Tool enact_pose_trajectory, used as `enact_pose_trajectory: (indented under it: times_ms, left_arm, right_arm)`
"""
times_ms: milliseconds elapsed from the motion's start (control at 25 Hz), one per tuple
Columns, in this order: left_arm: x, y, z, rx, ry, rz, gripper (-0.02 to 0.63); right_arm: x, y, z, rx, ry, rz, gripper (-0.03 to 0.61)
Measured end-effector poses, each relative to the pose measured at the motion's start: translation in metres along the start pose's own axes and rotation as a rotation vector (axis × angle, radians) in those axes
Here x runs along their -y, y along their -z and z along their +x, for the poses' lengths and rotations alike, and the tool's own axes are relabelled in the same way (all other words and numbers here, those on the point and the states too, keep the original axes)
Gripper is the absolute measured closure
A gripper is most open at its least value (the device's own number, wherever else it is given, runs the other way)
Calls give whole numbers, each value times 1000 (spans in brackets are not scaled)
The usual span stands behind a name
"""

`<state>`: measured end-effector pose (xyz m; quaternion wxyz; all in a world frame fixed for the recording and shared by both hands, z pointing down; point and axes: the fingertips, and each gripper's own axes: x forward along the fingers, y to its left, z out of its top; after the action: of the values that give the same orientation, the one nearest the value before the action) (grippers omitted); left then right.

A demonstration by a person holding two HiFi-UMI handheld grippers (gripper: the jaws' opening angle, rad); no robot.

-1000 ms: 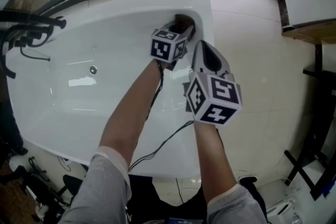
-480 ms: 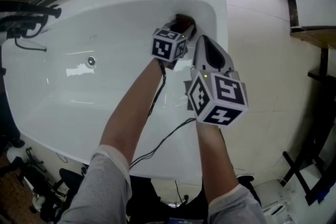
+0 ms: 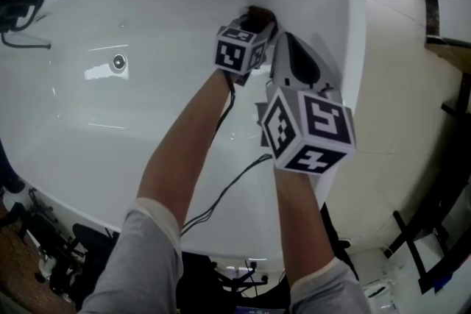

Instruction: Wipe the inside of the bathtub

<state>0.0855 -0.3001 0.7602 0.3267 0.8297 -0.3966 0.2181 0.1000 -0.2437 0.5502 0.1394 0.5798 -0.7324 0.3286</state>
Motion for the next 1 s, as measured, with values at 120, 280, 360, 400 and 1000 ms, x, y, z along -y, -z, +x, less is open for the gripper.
enact_pose_trajectory:
  times_ms: [120,280,360,400,1000]
  left_arm:
    - [-13,18,7,-1,-2,-15,526]
    - [-34,49,17,-39,-36,-42,526]
    - [-43,63,22,-53,-46,-47,526]
    - [-47,70,24,-63,-50,-41,526]
    - [-90,152,47,-277,-73,86,526]
  right_arm:
    - [-2,16,16,-15,8,-14,569]
    - [-8,41,38,-50,9,-26,569]
    - [-10,56,49,-73,8,-35,569]
    - [-10,63,54,-83,10,-37,569]
    - [-8,118,92,-138,-11,-51,569]
